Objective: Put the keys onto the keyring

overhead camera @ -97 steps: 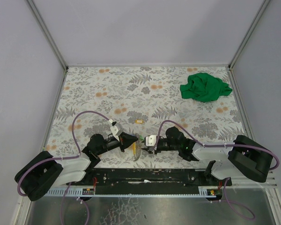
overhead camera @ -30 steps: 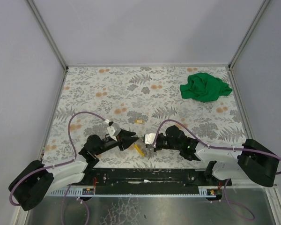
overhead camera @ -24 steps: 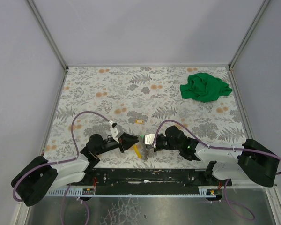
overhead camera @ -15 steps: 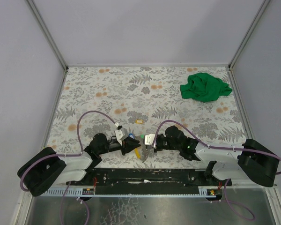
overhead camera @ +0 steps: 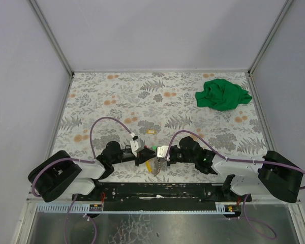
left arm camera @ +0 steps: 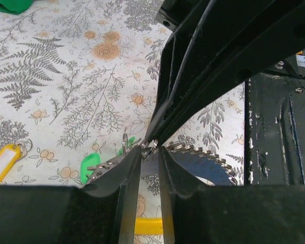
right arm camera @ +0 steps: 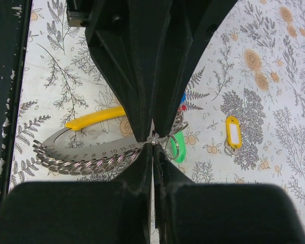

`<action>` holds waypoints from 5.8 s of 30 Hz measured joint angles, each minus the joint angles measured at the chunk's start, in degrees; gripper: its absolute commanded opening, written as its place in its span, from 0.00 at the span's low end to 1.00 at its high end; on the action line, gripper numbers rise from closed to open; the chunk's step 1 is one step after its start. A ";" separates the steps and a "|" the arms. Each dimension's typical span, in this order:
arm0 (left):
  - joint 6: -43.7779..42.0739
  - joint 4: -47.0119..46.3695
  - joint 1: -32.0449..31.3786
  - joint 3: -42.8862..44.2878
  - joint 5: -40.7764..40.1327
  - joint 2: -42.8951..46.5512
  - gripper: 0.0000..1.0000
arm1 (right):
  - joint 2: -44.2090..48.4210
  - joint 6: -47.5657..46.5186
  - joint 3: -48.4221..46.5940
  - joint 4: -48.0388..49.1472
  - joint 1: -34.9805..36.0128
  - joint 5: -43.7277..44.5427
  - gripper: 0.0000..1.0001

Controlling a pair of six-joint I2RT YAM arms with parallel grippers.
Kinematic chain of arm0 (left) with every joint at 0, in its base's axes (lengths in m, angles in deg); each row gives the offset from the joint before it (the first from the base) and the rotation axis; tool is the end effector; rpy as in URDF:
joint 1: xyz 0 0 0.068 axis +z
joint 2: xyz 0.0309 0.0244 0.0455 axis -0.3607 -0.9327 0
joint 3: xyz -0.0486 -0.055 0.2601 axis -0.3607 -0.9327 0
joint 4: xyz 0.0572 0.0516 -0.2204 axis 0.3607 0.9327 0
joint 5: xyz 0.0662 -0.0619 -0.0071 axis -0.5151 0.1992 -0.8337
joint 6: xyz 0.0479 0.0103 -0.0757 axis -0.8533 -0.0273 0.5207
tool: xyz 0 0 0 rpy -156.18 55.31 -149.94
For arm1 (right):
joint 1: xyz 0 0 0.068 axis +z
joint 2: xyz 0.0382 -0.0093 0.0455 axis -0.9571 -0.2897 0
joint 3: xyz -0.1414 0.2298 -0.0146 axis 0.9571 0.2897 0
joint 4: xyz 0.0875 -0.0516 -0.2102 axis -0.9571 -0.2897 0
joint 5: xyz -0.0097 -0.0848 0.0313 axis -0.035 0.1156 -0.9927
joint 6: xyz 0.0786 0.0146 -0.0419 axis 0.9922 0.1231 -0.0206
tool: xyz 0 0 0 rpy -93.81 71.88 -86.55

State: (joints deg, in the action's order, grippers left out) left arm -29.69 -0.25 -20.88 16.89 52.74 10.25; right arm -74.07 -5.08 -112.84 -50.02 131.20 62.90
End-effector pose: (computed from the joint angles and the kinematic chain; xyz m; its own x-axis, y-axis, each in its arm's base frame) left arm 0.1344 -0.1806 0.1695 -0.0519 0.0787 -0.9955 0.9668 0.2537 -0.0304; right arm 0.1214 0.2398 0.1962 0.3366 -0.3625 -0.8691 -0.9135 0.0982 -0.3948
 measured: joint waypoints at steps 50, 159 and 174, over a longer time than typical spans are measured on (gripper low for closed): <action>-4.68 31.26 -4.11 11.91 -9.99 9.44 0.00 | 6.36 0.26 1.05 -4.48 0.04 7.04 0.40; 10.36 -13.94 -0.94 -4.31 -6.99 6.29 0.20 | -4.72 26.03 11.98 41.13 -7.87 -13.79 0.00; 9.42 -12.22 -0.94 -4.31 -2.97 6.19 0.14 | -3.54 26.18 11.98 40.85 -7.87 -13.97 0.00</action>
State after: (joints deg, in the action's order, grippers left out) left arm -20.27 -12.47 -21.82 12.58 49.77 16.43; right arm -77.61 21.11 -100.86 -9.17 123.33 48.94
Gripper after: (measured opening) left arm 0.181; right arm 0.011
